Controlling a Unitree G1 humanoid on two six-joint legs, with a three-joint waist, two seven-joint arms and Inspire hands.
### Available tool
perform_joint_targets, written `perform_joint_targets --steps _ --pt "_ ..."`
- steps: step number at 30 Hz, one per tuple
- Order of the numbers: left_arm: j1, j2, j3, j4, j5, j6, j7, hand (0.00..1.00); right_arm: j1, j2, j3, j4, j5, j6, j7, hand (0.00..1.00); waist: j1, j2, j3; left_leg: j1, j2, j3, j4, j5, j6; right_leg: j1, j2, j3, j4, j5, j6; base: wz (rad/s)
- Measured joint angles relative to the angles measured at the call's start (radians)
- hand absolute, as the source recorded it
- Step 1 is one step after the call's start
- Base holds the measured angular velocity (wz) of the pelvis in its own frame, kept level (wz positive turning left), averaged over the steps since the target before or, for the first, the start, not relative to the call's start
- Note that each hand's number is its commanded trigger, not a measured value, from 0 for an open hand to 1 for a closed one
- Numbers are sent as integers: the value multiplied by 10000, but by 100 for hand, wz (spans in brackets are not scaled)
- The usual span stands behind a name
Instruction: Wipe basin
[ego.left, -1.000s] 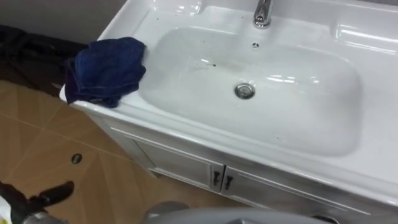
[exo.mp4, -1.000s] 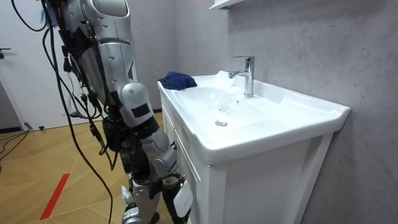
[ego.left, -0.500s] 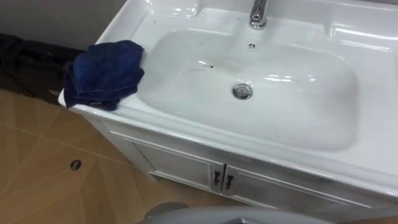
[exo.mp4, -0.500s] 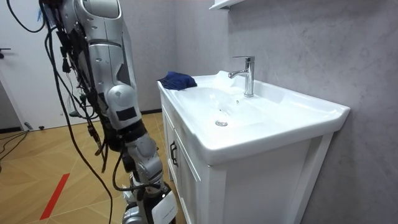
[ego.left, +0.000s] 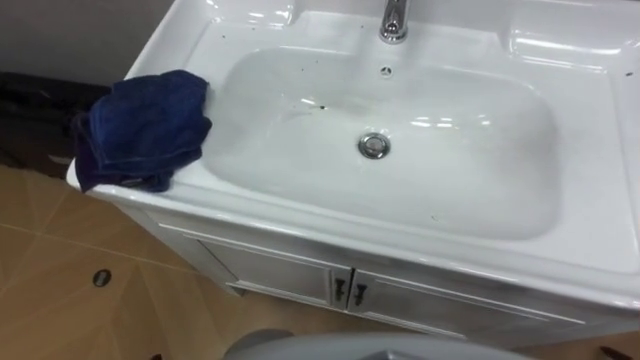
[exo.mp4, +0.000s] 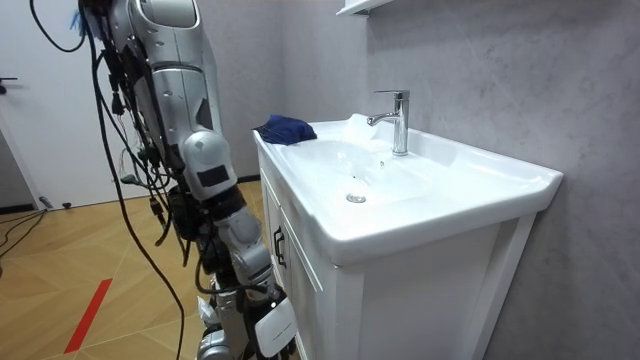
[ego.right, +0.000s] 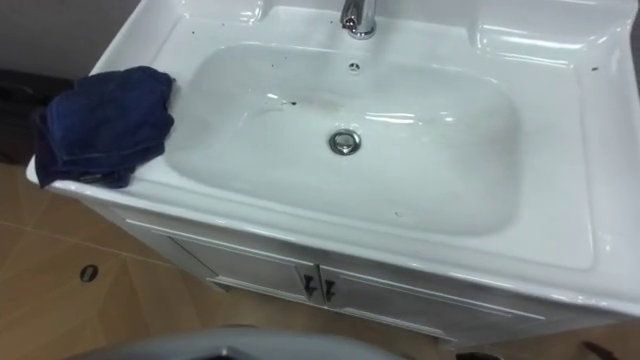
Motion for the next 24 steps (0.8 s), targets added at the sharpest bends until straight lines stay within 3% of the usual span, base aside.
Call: perform_joint_targets --steps 5,11,24 --pt "-166 -12 -531 27 484 22 -236 0 -63 51 12 17 -10 3 -80 0 12 -43 13 -86 -6 32 4 -16 17 -128 2 57 42 14 13 -2" --pt "-177 -5 -515 27 1876 253 -620 0 55 49 -11 -5 -160 32 -89 0 -43 22 35 -167 11 45 2 -24 5 -296 10 92 305 17 9 0" --pt "-230 5 -510 20 3509 702 -1620 0 65 115 -7 -5 -134 305 -270 0 -6 31 31 -175 167 309 409 -227 117 -464 -9 417 711 10 21 -9"
